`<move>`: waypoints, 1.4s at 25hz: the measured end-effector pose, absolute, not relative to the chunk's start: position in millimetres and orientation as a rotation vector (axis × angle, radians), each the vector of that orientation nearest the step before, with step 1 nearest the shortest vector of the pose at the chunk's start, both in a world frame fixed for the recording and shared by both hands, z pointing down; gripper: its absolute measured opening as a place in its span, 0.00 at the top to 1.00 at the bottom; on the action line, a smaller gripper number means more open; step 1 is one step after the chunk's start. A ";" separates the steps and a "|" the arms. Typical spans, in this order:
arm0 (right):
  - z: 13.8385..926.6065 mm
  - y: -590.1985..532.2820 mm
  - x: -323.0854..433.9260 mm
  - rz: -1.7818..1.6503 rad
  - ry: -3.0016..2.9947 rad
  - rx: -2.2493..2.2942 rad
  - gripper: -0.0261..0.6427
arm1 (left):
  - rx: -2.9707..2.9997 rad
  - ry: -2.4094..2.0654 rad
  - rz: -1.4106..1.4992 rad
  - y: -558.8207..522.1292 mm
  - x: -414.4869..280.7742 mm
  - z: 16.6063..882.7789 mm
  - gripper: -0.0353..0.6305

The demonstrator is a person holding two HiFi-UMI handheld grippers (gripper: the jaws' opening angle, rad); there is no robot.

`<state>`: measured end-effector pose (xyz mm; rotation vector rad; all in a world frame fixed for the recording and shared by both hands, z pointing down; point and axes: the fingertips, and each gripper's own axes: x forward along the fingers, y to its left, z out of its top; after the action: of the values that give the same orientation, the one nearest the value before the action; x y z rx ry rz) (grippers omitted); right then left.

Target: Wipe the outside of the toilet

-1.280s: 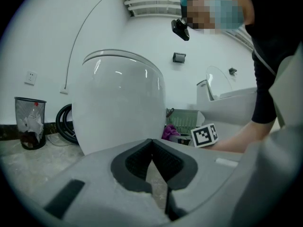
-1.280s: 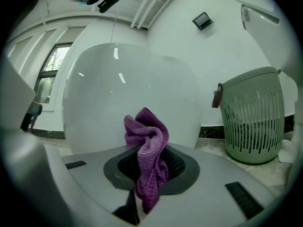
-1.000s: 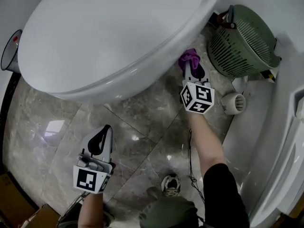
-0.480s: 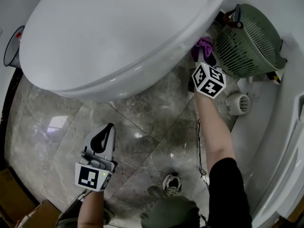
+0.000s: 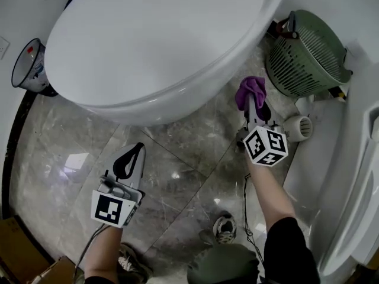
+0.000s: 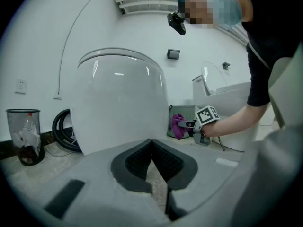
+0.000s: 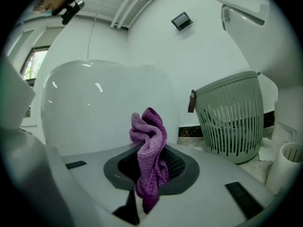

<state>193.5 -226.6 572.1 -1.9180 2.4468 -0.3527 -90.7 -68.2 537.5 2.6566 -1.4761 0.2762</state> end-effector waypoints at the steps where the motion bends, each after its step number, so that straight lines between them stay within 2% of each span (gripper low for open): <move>1: 566.5 -214.2 182.9 -0.353 2.475 -1.878 0.86 | 2.673 -1.434 0.320 -68.2 -92.8 537.9 0.94; 8: 509.5 -140.0 109.3 -0.297 2.634 -1.653 0.86 | 2.833 -1.299 0.462 -61.5 -124.6 509.0 0.94; 17: 411.5 -70.2 47.3 -0.353 2.630 -1.618 0.86 | 2.767 -1.440 0.198 -32.0 -164.3 420.6 0.94; 25: 315.7 -17.2 38.6 -0.587 2.608 -1.684 0.86 | 2.711 -1.555 0.147 20.1 -195.0 302.9 0.94; 35: 141.8 3.5 22.8 -0.658 2.538 -1.763 0.86 | 2.610 -1.600 0.068 33.2 -215.9 136.8 0.94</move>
<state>22.8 3.5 141.8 -1.7625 2.5375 -0.6576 -215.9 33.2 136.8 2.6104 -1.6003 0.0684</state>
